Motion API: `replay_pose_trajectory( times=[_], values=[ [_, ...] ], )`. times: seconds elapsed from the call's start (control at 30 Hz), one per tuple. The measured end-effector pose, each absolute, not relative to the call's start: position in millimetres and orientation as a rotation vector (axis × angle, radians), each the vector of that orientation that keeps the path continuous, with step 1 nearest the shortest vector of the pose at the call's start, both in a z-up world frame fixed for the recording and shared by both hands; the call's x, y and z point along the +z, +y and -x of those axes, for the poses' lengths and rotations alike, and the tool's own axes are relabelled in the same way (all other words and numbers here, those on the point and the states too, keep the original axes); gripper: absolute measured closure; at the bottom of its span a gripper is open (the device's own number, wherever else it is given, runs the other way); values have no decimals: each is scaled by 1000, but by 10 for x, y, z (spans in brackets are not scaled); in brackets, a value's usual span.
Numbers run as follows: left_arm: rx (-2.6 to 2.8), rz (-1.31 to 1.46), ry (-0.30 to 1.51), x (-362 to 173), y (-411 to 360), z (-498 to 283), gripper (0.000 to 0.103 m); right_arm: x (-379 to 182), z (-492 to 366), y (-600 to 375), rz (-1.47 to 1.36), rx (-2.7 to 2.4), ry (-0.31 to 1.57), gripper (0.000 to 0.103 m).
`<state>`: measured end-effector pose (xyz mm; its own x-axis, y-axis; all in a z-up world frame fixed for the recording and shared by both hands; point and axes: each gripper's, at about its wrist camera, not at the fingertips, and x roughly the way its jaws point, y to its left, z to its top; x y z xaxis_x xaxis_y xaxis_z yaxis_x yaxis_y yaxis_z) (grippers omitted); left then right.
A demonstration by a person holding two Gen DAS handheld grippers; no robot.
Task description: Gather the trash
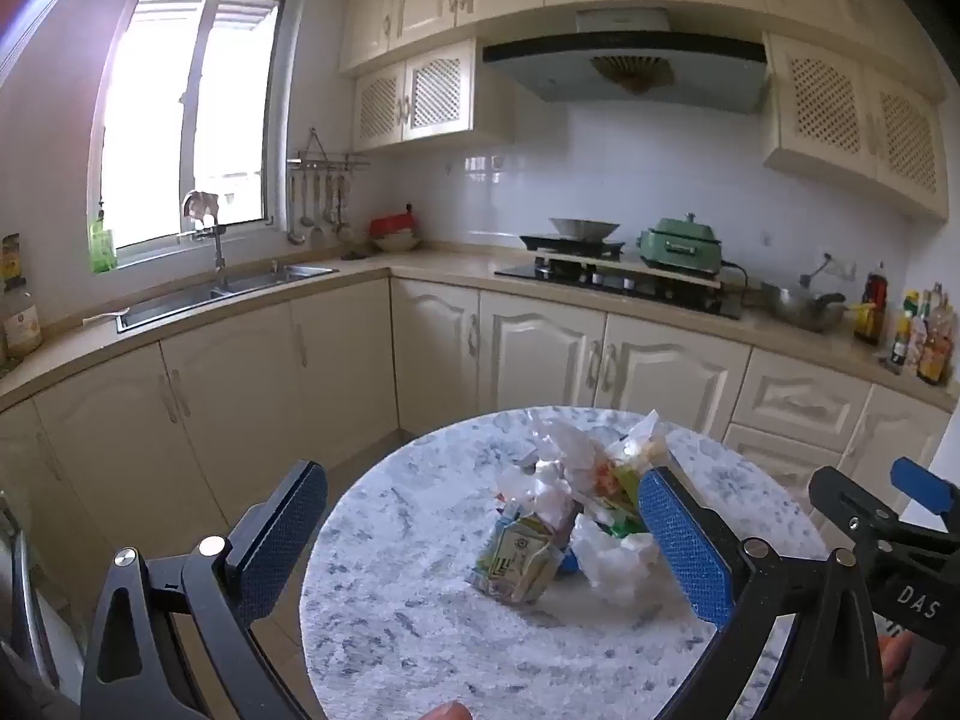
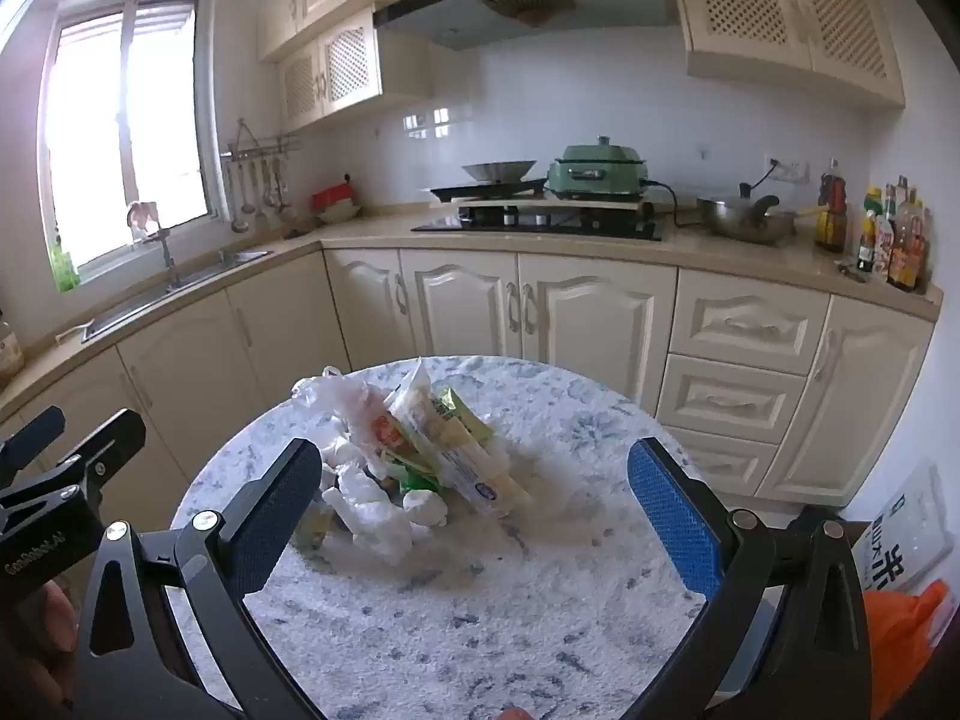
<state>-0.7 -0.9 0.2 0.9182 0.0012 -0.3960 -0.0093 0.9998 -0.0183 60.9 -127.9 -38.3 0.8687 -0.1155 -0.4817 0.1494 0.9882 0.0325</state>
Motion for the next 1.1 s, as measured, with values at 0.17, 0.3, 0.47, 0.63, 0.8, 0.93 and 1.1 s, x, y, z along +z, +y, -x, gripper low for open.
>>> replay_pose_trajectory(
  times=[0.17, 0.3, 0.47, 0.63, 0.8, 0.93, 1.1],
  values=[
    [-2, 29, 395, 92, 56, 63, 1, -320, -616, -1199, -43, -143, 483, 0],
    [5, 41, 378, 179, 132, 164, 1, -248, -592, -1208, -43, -136, 468, 0],
    [20, 36, 360, 186, 82, 221, 1, -161, -563, -1113, -22, -129, 450, 0],
    [20, 39, 339, 256, 102, 285, 1, -122, -548, -1069, -14, -119, 441, 0],
    [21, 54, 328, 283, 129, 324, 1, -72, -538, -1047, -16, -101, 430, 0],
    [22, 57, 324, 300, 117, 336, 1, -41, -546, -1031, -11, -98, 426, 0],
    [17, 56, 321, 306, 118, 328, 1, -30, -561, -1030, -8, -91, 426, 0]
  ],
)
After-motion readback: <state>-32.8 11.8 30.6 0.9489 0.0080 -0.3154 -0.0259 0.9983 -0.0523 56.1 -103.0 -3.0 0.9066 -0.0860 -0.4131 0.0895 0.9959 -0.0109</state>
